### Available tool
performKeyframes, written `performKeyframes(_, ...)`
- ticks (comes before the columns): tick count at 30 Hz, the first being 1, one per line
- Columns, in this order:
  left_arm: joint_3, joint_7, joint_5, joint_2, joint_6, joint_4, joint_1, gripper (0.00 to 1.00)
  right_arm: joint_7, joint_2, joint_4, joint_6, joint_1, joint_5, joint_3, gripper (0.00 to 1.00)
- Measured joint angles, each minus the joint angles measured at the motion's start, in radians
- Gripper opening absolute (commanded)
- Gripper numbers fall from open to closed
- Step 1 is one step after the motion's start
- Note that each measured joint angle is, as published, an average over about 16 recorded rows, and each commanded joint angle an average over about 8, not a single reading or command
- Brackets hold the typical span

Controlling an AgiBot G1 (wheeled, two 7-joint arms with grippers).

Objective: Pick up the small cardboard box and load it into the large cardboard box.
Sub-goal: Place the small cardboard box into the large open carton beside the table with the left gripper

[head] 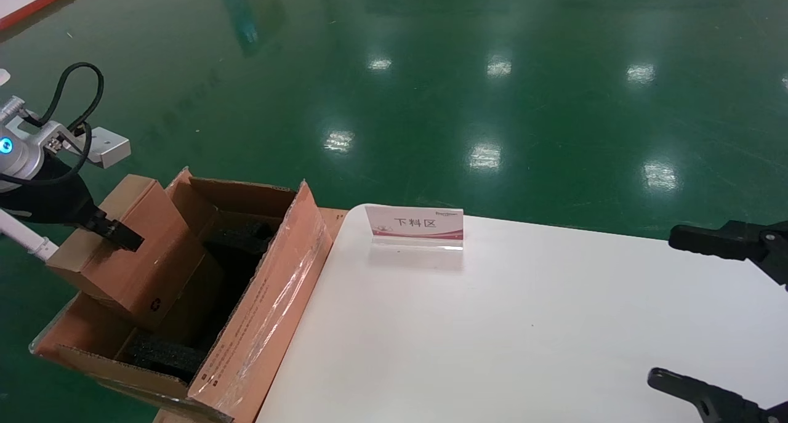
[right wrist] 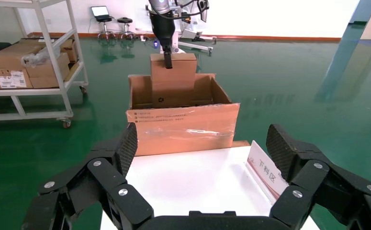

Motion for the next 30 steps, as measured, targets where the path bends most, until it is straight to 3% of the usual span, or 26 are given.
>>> performKeyframes(30, 0.006, -0.011, -0.020, 0.056, -0.070, 0.082, 0.129, 0.00, -0.001, 0.001, 0.000, 0.001, 0.000, 0.001, -0.002, 1.00)
